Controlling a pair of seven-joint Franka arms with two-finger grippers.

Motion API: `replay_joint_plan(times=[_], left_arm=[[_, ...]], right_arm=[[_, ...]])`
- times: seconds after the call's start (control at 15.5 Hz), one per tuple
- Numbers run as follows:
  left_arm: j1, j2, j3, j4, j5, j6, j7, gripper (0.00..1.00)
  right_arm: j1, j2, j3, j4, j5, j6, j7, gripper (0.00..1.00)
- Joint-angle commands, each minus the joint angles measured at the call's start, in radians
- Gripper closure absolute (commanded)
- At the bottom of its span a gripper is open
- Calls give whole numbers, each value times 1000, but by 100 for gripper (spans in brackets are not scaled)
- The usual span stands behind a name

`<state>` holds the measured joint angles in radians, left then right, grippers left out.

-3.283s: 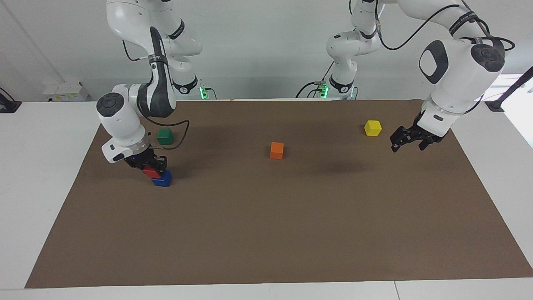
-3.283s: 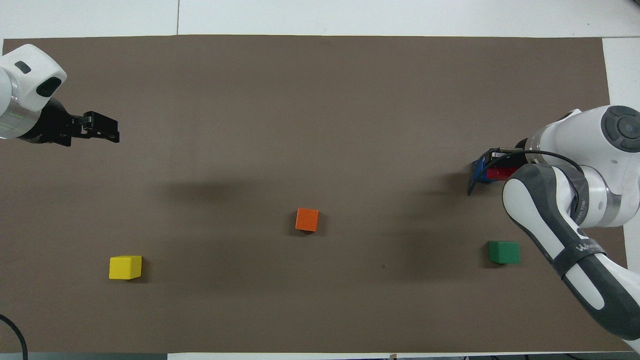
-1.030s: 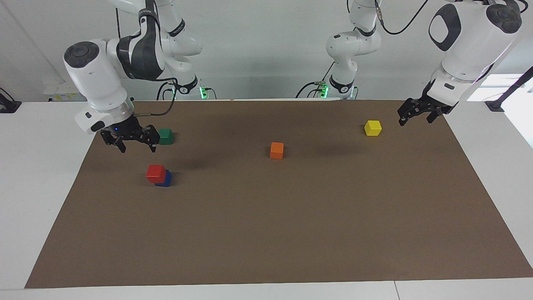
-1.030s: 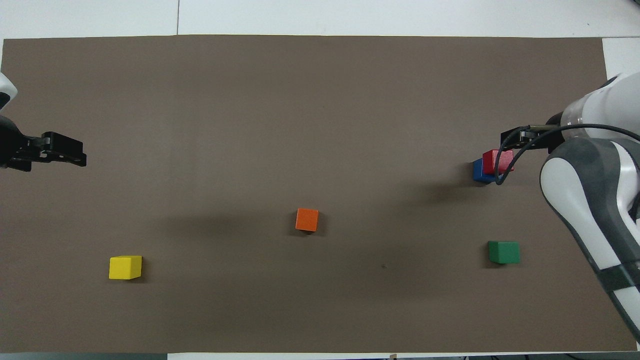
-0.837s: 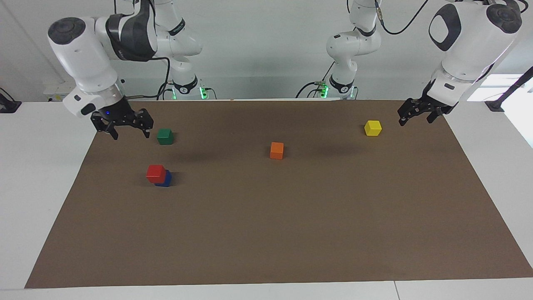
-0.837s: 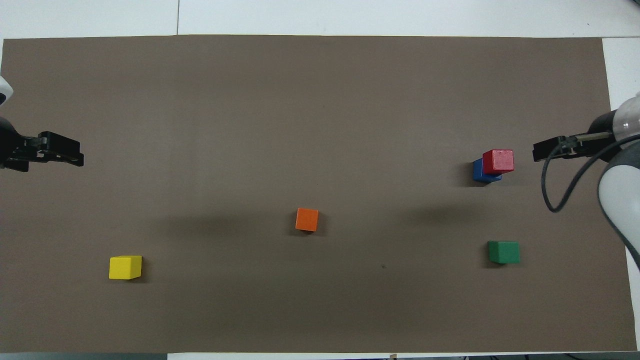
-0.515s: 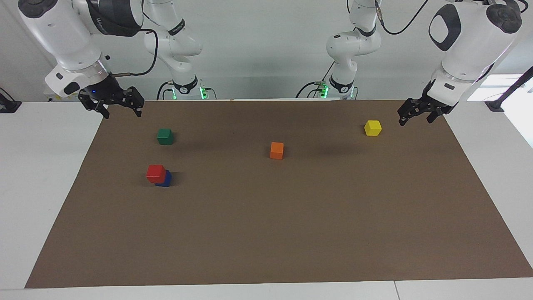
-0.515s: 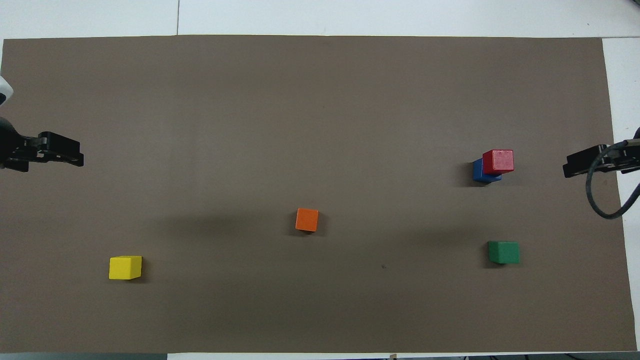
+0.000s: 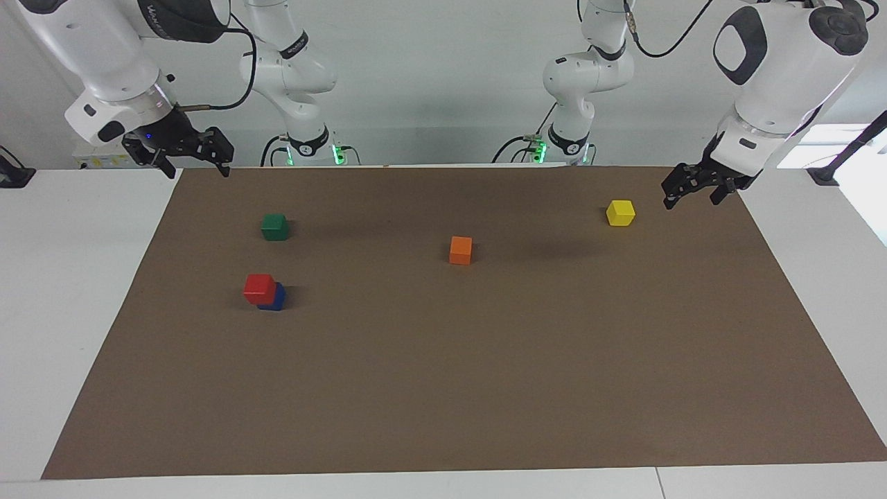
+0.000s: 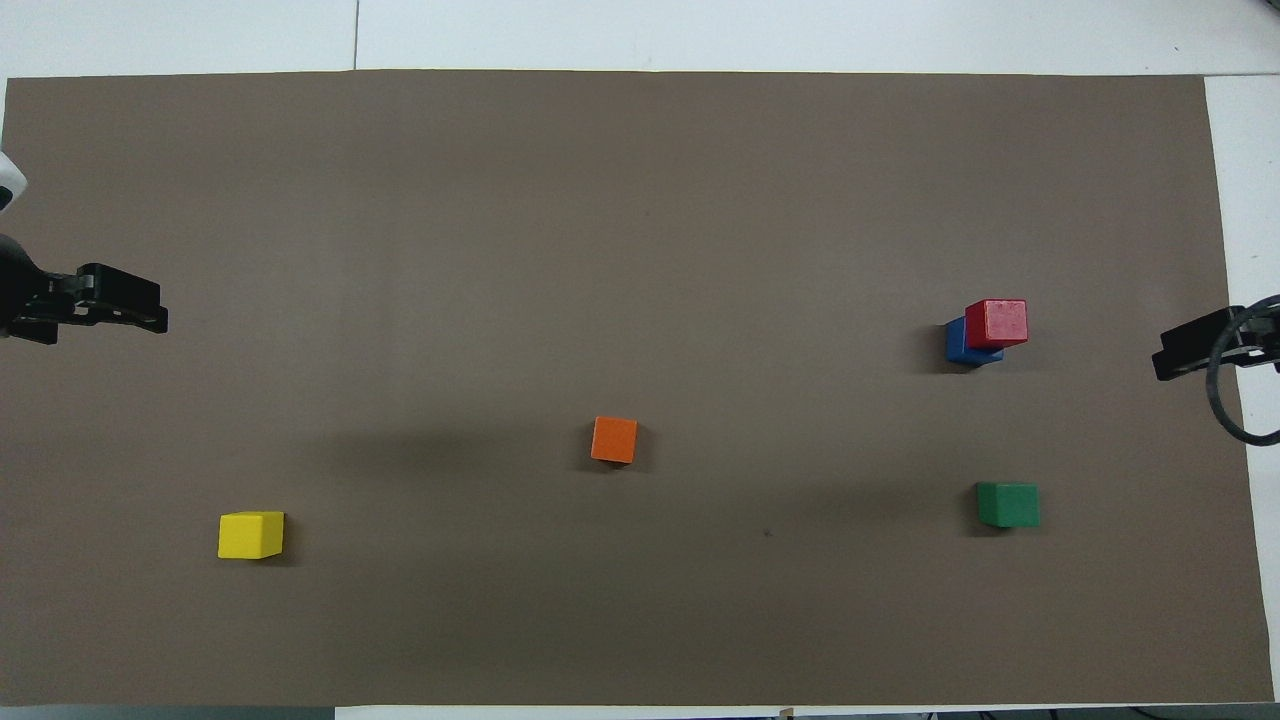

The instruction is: Transfer red block to right arm and stack on blue block

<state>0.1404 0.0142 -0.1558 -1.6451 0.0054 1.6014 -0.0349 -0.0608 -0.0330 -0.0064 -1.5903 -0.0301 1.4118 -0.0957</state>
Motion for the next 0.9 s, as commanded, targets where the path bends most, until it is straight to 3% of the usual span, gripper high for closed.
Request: replay_joint_plan(times=[0.0, 0.19, 0.84], left_arm=[[2, -13, -2, -5, 25, -9, 0, 0], [2, -13, -1, -5, 25, -9, 0, 0], [2, -13, -2, -5, 25, -9, 0, 0]], right_arm=[[-17, -4, 11, -5, -8, 21, 26, 0], [-14, -1, 11, -2, -5, 84, 56, 0], [-14, -2, 11, -7, -11, 87, 56, 0]])
